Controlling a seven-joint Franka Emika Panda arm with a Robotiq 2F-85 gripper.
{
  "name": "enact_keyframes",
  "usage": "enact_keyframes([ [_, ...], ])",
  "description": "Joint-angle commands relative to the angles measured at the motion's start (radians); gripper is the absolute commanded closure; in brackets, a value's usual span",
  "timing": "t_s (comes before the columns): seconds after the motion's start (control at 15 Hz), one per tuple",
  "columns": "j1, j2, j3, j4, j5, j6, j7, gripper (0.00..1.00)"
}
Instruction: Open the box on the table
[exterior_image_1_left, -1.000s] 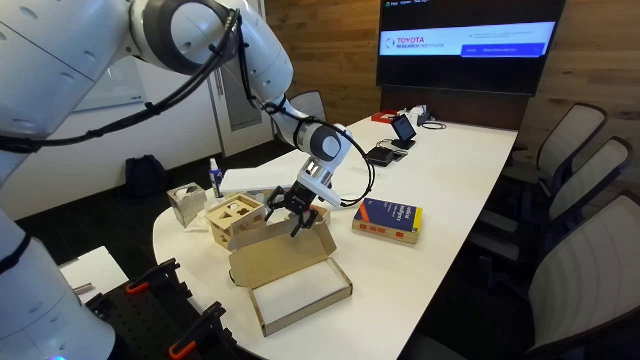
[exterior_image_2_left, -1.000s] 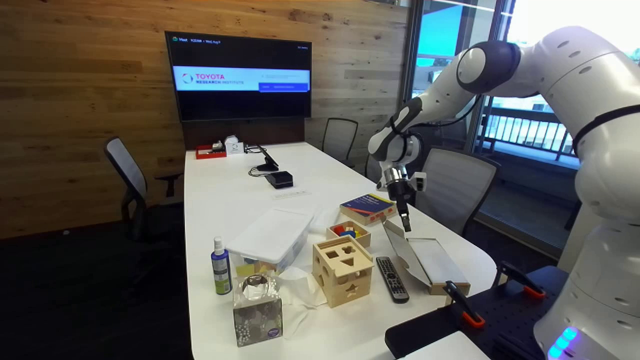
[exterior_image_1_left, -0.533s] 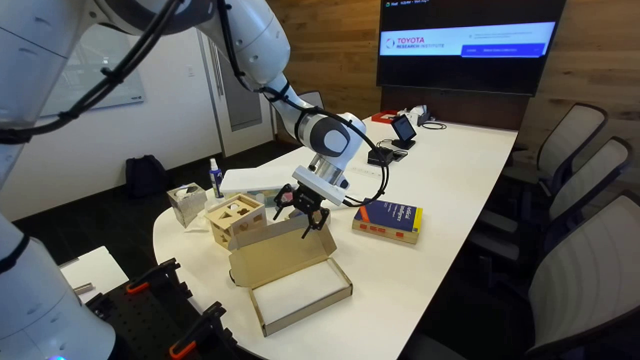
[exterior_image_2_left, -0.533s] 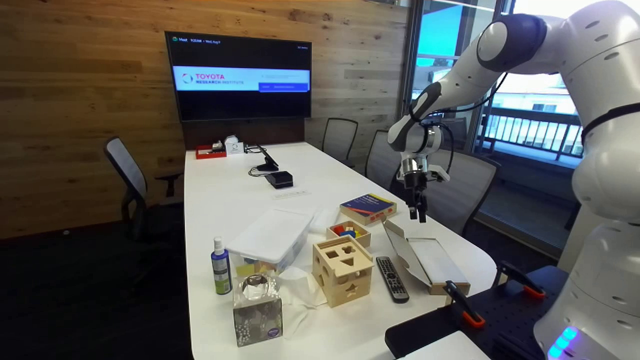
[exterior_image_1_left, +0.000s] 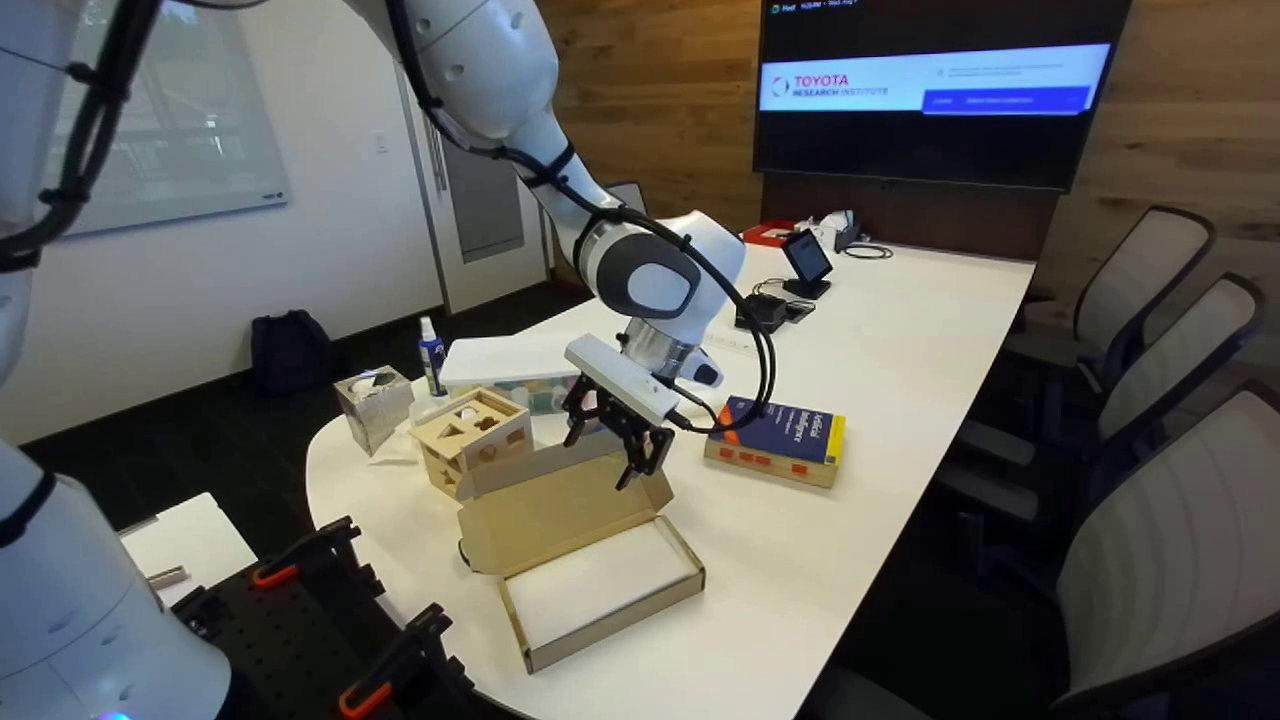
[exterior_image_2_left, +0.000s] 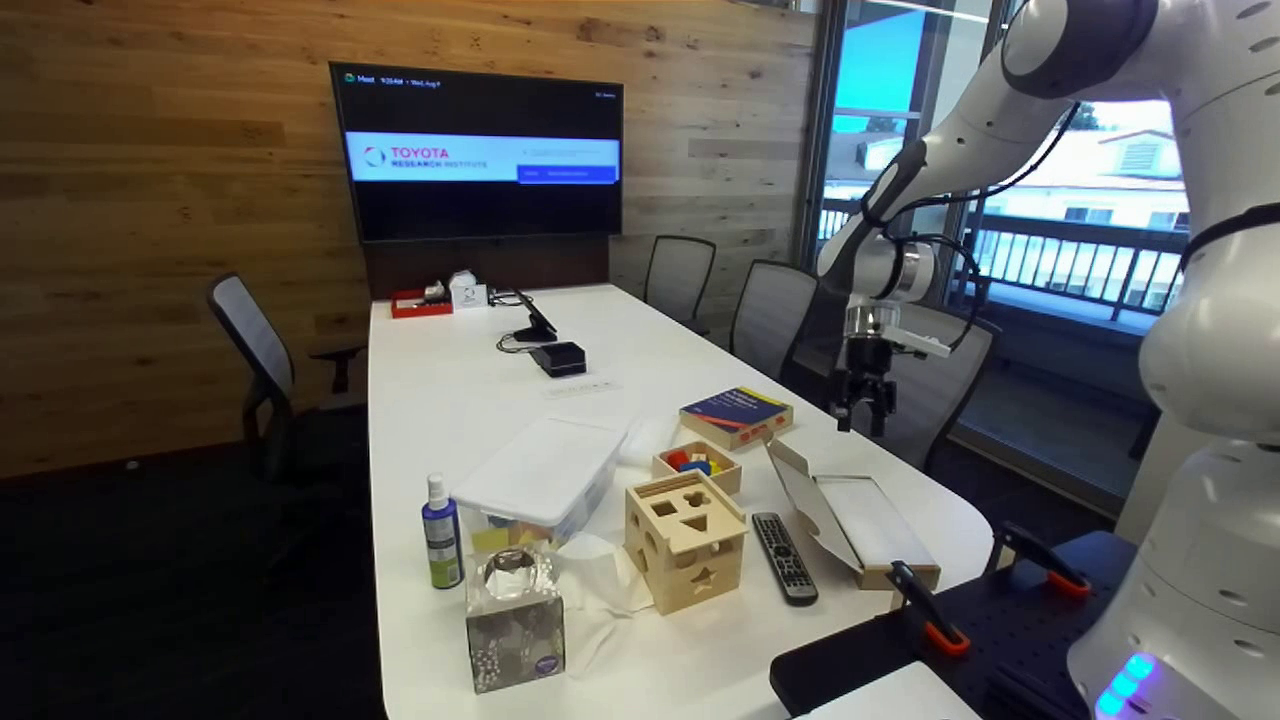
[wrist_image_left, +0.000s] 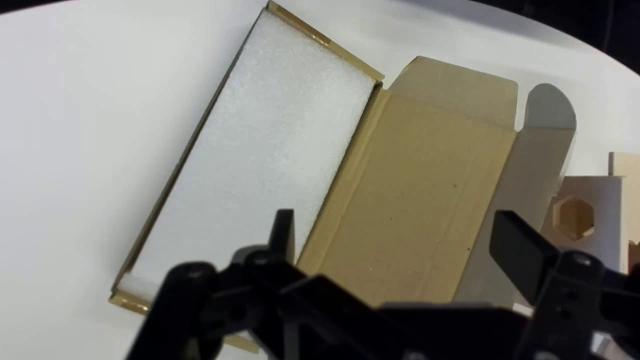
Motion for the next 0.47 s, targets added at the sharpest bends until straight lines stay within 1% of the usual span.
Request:
enact_keyframes([
  [0.0,-0.003,-0.123,-0.024,-0.131,0.007,0.059,0.097,0.0],
  [0.4,0.003,-0.197,-0.06,-0.194,-0.003,0.066,0.165,0.0],
])
